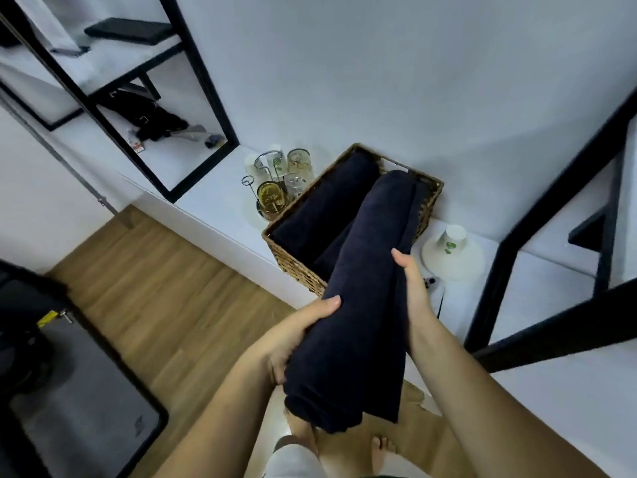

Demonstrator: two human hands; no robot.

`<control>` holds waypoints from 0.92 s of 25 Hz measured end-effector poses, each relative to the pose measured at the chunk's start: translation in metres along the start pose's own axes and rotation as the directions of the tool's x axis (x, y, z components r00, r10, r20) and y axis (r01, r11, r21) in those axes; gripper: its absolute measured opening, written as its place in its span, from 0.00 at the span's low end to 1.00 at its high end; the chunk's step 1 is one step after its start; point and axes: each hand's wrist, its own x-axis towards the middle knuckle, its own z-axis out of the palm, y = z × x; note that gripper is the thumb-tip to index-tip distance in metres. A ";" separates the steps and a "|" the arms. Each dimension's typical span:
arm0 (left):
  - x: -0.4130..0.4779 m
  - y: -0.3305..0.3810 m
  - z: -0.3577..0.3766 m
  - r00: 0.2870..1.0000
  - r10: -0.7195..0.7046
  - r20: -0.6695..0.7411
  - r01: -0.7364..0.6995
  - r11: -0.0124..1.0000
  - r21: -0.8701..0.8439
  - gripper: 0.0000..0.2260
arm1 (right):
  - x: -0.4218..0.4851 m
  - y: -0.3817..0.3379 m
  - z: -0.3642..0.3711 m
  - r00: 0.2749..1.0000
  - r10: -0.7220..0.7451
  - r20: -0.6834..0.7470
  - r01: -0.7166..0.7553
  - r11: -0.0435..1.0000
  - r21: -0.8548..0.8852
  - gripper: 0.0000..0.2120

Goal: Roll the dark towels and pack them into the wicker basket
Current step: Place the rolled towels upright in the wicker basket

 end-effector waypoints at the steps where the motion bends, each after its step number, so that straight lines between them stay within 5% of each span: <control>1: 0.020 0.015 -0.009 1.000 -0.004 0.017 0.004 1.000 0.029 0.11 | 0.014 -0.007 0.005 1.000 -0.002 -0.017 0.002 1.000 -0.002 0.23; 6: 0.114 0.094 -0.055 0.983 0.089 0.164 -0.139 0.935 0.325 0.26 | 0.097 -0.044 0.040 0.992 -0.079 -0.095 0.070 0.993 -0.097 0.21; 10: 0.192 0.150 -0.080 0.965 0.128 0.230 -0.230 0.836 0.498 0.29 | 0.162 -0.063 0.075 0.956 -0.136 -0.260 0.037 0.935 -0.353 0.43; 12: 0.213 0.163 -0.084 0.945 0.175 0.278 -0.322 0.659 0.680 0.32 | 0.186 -0.062 0.077 0.915 -0.186 -0.357 0.065 0.944 -0.324 0.47; 16: 0.250 0.173 -0.105 0.853 0.349 0.389 -0.439 0.075 0.895 0.31 | 0.228 -0.044 0.076 0.831 -0.212 -0.515 0.084 0.962 -0.261 0.40; 20: 0.271 0.157 -0.117 0.879 0.215 0.425 -0.401 -0.148 0.904 0.36 | 0.244 -0.028 0.070 0.779 -0.344 -0.524 0.172 0.921 -0.350 0.36; 23: 0.274 0.145 -0.116 0.875 0.148 0.461 -0.435 -0.179 0.882 0.39 | 0.248 -0.012 0.078 0.716 -0.451 -0.533 0.107 0.825 -0.555 0.35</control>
